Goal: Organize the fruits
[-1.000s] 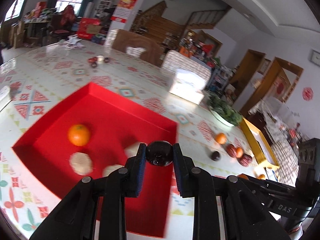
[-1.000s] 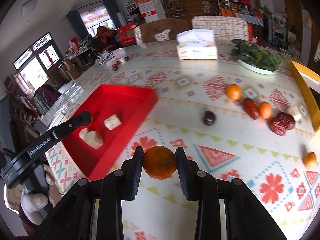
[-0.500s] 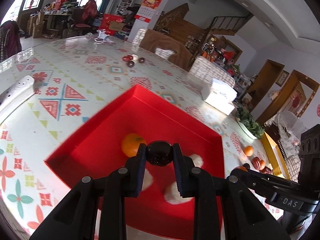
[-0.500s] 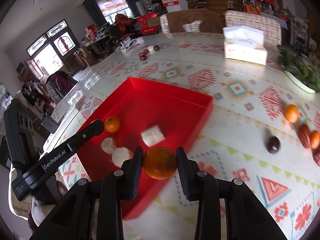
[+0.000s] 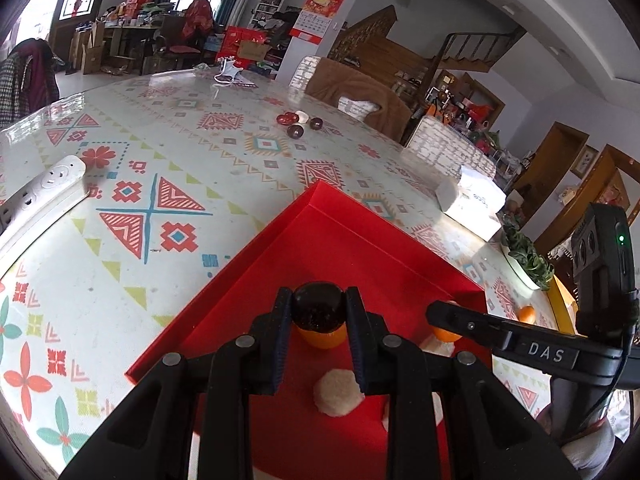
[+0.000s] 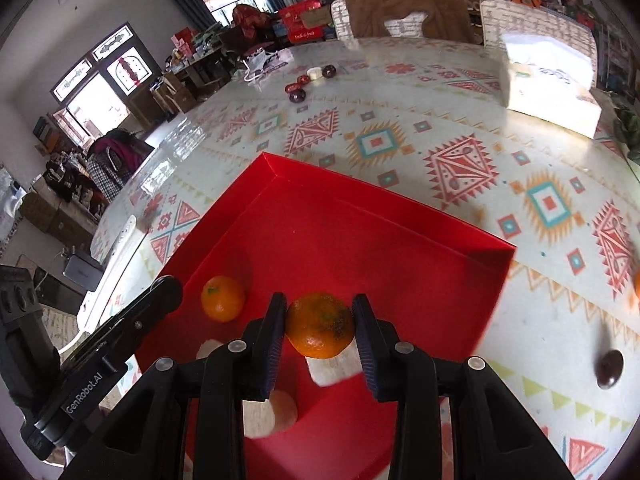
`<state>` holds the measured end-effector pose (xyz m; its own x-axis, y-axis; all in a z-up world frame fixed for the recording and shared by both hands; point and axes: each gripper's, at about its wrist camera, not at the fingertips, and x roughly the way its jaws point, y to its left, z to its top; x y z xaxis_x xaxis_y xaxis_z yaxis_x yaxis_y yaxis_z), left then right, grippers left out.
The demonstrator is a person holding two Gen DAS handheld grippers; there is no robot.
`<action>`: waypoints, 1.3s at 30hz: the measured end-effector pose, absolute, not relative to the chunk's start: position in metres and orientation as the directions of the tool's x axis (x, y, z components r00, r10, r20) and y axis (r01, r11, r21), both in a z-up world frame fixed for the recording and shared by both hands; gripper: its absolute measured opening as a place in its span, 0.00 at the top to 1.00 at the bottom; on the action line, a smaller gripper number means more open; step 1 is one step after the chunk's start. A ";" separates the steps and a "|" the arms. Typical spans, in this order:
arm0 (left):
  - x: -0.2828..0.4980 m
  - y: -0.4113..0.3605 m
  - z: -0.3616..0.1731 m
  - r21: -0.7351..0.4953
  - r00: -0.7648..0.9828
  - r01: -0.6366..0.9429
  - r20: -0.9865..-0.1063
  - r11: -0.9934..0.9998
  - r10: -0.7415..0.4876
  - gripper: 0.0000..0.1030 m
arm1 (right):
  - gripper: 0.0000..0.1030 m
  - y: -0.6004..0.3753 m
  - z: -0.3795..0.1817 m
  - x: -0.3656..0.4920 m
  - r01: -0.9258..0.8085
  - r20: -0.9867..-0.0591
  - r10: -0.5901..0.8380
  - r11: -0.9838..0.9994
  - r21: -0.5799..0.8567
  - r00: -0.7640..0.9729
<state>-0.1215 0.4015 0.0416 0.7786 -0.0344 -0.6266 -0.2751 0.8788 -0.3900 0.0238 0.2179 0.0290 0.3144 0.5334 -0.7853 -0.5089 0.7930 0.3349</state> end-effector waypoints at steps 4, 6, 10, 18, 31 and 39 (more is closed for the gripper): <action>-0.118 0.402 0.040 -0.390 0.774 -0.279 -0.632 0.878 -0.034 0.76 | 0.63 0.221 0.025 0.028 -0.511 -0.788 0.540 0.787 0.347 0.297; -0.119 0.403 0.039 -0.397 0.774 -0.288 -0.633 0.871 -0.033 0.75 | 0.63 0.220 0.023 0.028 -0.513 -0.787 0.544 0.783 0.352 0.290; -0.120 0.406 0.039 -0.413 0.772 -0.305 -0.635 0.858 -0.031 0.62 | 0.63 0.220 0.021 0.024 -0.519 -0.783 0.558 0.772 0.368 0.275; -0.130 0.401 0.054 -0.416 0.791 -0.301 -0.611 0.858 -0.018 0.53 | 0.46 0.209 0.031 0.016 -0.507 -0.760 0.574 0.773 0.381 0.304; -0.156 0.349 0.100 -0.423 0.846 -0.192 -0.529 0.886 -0.069 0.46 | 0.41 0.102 0.074 -0.026 -0.410 -0.684 0.541 0.835 0.368 0.489; -0.182 0.282 0.133 -0.415 0.887 -0.011 -0.424 0.910 -0.182 0.46 | 0.41 -0.008 0.123 -0.071 -0.266 -0.593 0.446 0.890 0.369 0.671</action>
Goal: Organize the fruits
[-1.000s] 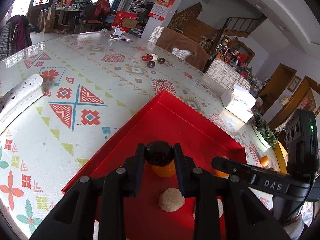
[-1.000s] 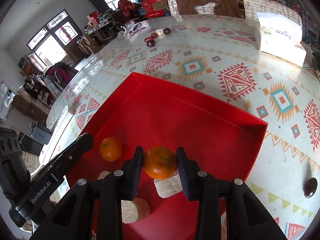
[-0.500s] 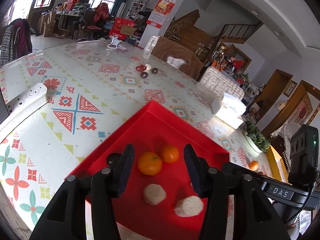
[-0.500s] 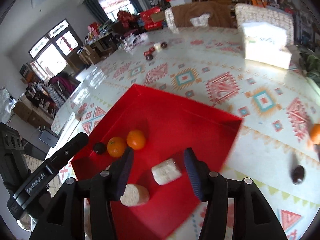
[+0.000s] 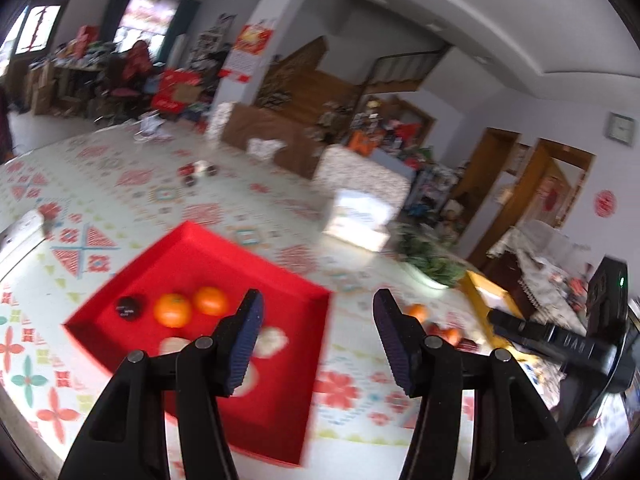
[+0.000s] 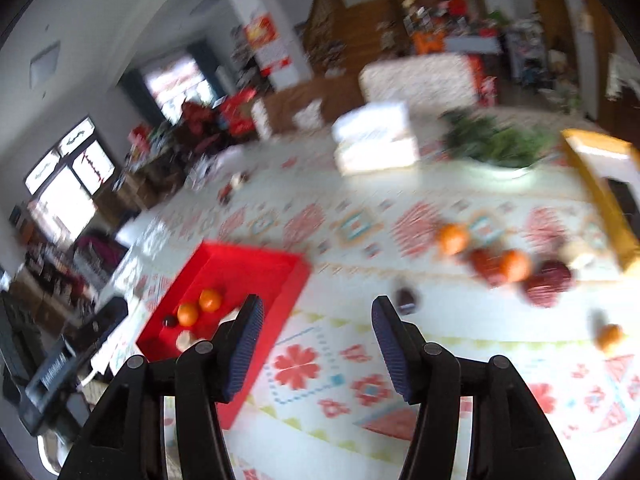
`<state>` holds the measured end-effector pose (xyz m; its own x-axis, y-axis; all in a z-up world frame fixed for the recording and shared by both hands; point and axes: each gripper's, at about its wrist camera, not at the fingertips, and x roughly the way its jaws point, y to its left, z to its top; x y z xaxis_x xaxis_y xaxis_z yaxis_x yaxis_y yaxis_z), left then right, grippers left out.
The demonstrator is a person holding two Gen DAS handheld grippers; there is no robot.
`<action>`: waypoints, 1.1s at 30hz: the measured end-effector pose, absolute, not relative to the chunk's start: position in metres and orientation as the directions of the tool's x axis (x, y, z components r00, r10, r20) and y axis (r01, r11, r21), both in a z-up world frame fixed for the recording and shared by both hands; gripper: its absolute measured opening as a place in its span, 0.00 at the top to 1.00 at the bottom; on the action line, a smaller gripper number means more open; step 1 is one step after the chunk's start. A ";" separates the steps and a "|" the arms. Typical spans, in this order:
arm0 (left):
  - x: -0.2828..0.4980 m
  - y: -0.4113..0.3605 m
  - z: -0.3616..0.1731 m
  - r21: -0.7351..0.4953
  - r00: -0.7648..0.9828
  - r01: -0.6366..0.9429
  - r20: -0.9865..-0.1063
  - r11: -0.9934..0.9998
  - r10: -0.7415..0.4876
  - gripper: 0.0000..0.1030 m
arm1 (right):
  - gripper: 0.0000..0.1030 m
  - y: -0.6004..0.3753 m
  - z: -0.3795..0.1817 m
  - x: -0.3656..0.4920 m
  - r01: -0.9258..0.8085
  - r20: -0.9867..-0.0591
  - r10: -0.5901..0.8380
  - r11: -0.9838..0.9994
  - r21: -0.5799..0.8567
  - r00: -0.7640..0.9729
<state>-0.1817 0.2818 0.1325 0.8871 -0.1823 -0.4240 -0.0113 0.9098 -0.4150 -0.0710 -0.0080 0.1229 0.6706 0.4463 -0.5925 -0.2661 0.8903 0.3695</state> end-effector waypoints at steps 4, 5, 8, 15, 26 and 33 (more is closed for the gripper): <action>-0.199 0.250 0.156 -0.393 0.914 0.093 -0.330 0.915 -0.235 0.46 | 0.40 -0.056 0.167 -0.100 -0.213 -0.510 0.377 0.912 0.351 0.774; -0.202 0.245 0.162 -0.381 0.919 0.115 -0.310 0.918 -0.244 0.46 | 0.39 -0.067 0.181 -0.109 -0.194 -0.484 0.349 0.920 0.342 0.802; -0.209 0.231 0.185 -0.327 0.922 0.195 -0.259 0.925 -0.286 0.46 | 0.39 -0.089 0.218 -0.128 -0.134 -0.428 0.265 0.941 0.312 0.864; -0.226 0.234 0.260 -0.272 0.897 0.376 -0.132 0.886 -0.421 0.46 | 0.39 -0.130 0.323 -0.177 -0.008 -0.298 0.100 0.956 0.294 0.949; -0.279 0.295 0.417 -0.043 0.886 0.454 0.122 0.890 -0.447 0.45 | 0.31 -0.160 0.518 -0.294 0.391 -0.156 -0.365 0.900 0.192 0.918; -0.283 0.310 0.433 0.000 0.874 0.473 0.120 0.881 -0.470 0.45 | 0.24 -0.159 0.546 -0.334 0.485 -0.072 -0.481 0.851 0.203 0.874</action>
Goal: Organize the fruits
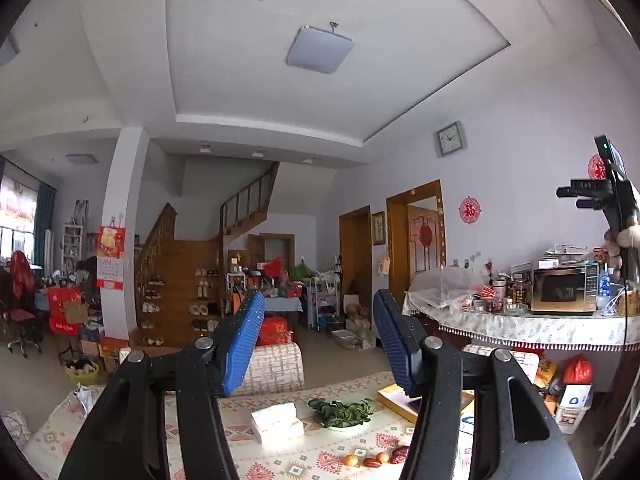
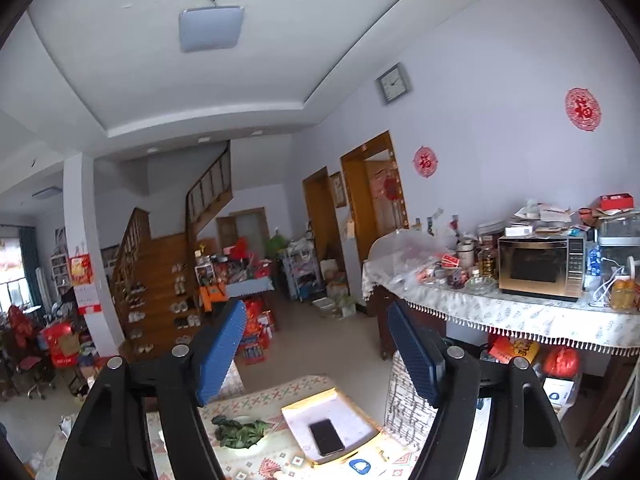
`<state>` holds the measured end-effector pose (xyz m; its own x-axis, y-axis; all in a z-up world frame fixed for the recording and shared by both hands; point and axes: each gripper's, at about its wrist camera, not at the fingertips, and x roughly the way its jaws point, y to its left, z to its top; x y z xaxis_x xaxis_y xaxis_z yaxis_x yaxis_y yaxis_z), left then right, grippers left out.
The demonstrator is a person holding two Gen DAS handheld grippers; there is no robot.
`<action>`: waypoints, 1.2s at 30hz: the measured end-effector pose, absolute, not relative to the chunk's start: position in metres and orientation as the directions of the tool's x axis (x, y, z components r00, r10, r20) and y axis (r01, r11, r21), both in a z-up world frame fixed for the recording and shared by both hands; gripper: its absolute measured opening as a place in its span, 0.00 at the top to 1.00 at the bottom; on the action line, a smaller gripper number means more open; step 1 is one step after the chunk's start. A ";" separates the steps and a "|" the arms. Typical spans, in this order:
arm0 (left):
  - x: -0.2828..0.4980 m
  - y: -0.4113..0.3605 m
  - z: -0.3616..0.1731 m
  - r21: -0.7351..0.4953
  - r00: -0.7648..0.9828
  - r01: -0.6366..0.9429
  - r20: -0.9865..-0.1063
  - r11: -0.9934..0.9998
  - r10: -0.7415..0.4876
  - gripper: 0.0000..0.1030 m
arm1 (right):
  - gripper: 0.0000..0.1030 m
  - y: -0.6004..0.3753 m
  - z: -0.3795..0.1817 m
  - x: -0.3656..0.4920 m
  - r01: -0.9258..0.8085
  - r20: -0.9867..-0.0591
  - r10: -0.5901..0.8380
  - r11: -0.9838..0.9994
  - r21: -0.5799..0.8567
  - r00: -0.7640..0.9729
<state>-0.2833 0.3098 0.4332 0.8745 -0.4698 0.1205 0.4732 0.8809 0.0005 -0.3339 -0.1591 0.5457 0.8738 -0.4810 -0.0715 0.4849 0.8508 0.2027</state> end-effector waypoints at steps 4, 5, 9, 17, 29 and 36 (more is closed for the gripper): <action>-0.258 0.297 0.423 0.006 0.877 0.478 0.046 0.878 -0.478 0.45 | 0.24 -0.165 0.530 -0.323 0.496 -0.109 -0.484 0.844 0.204 0.868; -0.251 0.292 0.421 0.012 0.874 0.486 0.020 0.874 -0.486 0.45 | 0.24 -0.167 0.524 -0.319 0.501 -0.126 -0.485 0.842 0.197 0.865; -0.224 0.268 0.401 -0.007 0.848 0.526 -0.072 0.850 -0.525 0.39 | 0.24 -0.188 0.493 -0.312 0.489 -0.184 -0.457 0.845 0.215 0.870; -0.181 0.240 0.300 -0.179 0.780 0.555 -0.227 0.812 -0.583 0.37 | 0.21 -0.195 0.349 -0.228 0.335 -0.428 -0.239 0.928 0.162 0.871; -0.082 0.121 0.140 -0.330 0.633 0.471 -0.520 0.818 -0.574 0.56 | 0.23 -0.191 0.086 -0.081 0.091 -0.729 -0.017 0.994 0.063 0.684; -0.038 0.035 0.081 -0.268 0.558 0.473 -0.646 0.840 -0.520 0.58 | 0.25 -0.211 0.034 -0.050 0.069 -0.778 0.044 0.991 0.112 0.626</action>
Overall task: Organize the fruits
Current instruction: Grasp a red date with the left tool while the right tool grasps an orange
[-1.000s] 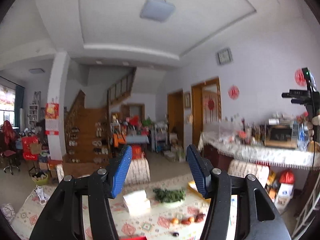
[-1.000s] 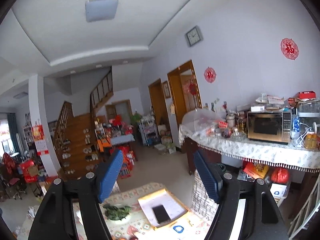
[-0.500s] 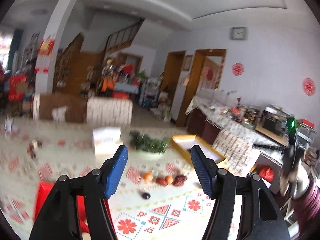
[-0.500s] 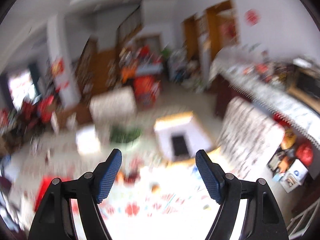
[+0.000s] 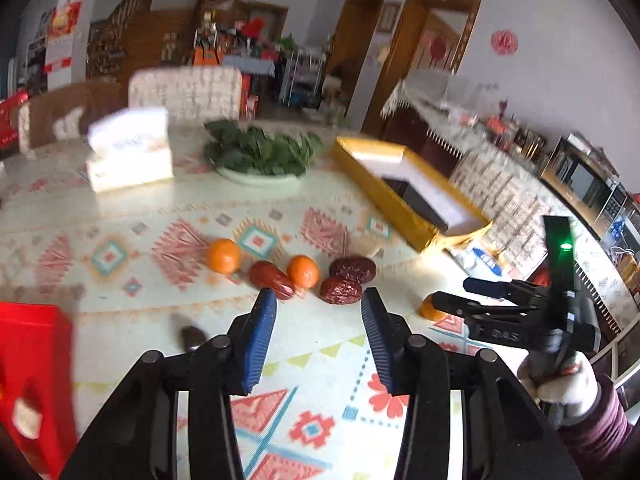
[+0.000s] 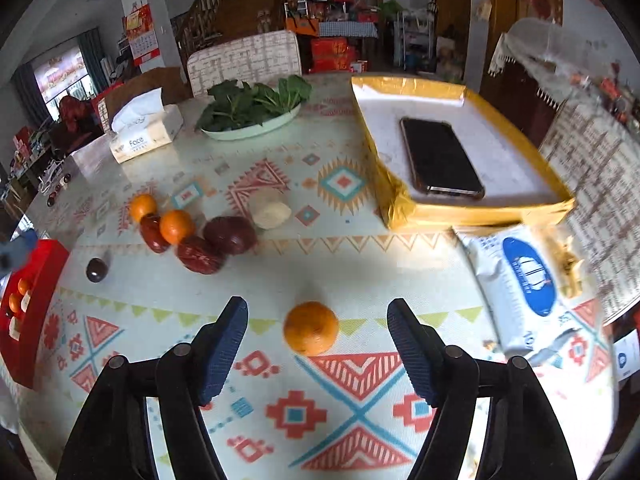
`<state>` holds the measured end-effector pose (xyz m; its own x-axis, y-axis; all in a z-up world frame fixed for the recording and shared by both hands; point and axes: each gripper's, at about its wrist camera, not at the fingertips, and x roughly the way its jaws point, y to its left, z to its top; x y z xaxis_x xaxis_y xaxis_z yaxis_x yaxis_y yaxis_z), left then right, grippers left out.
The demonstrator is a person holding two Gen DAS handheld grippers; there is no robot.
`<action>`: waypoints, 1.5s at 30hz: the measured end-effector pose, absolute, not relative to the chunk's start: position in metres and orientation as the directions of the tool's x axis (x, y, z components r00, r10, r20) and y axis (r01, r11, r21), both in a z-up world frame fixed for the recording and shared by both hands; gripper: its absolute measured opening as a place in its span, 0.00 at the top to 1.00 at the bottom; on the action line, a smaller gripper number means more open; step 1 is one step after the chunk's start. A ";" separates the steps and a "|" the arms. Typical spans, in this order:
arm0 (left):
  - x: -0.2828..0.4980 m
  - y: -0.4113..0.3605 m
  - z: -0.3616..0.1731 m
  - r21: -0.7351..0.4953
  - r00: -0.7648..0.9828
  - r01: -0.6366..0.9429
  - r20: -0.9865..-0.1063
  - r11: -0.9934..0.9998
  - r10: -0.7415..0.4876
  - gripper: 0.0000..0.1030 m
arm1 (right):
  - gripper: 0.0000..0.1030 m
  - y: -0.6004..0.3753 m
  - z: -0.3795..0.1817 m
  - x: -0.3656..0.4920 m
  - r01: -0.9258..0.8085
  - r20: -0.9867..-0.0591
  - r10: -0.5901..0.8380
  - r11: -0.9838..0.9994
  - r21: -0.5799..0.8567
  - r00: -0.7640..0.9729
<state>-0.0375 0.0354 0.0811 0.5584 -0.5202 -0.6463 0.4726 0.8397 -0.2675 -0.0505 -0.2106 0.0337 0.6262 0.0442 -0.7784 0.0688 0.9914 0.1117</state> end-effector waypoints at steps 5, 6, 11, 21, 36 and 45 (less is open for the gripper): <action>-0.005 0.014 0.048 -0.264 0.537 0.420 -0.700 0.868 -0.472 0.58 | 0.25 -0.220 0.023 -0.049 0.059 -0.772 0.067 0.989 0.135 0.633; -0.002 0.012 0.046 -0.266 0.531 0.414 -0.706 0.870 -0.468 0.58 | 0.25 -0.221 0.022 -0.050 0.057 -0.770 0.077 0.988 0.146 0.633; 0.016 0.011 0.031 -0.261 0.531 0.376 -0.726 0.889 -0.437 0.60 | 0.26 -0.218 0.011 -0.044 0.035 -0.770 0.111 0.985 0.171 0.628; 0.042 0.016 0.026 -0.248 0.552 0.327 -0.733 0.912 -0.397 0.63 | 0.48 -0.209 0.004 -0.040 0.021 -0.784 0.124 0.985 0.173 0.609; 0.031 0.027 0.014 -0.154 0.533 0.343 -0.780 0.926 -0.327 0.58 | 0.51 -0.201 0.004 -0.045 -0.006 -0.780 0.160 0.980 0.197 0.605; 0.050 0.011 0.014 -0.103 0.551 0.336 -0.785 0.936 -0.284 0.64 | 0.51 -0.202 0.004 -0.046 -0.003 -0.772 0.171 0.977 0.215 0.613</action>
<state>0.0503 0.0108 0.0136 0.5509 -0.2843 -0.7846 0.3362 0.9361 -0.1031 -0.0456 -0.2024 0.0041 0.6126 0.1711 -0.7717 -0.0025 0.9767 0.2145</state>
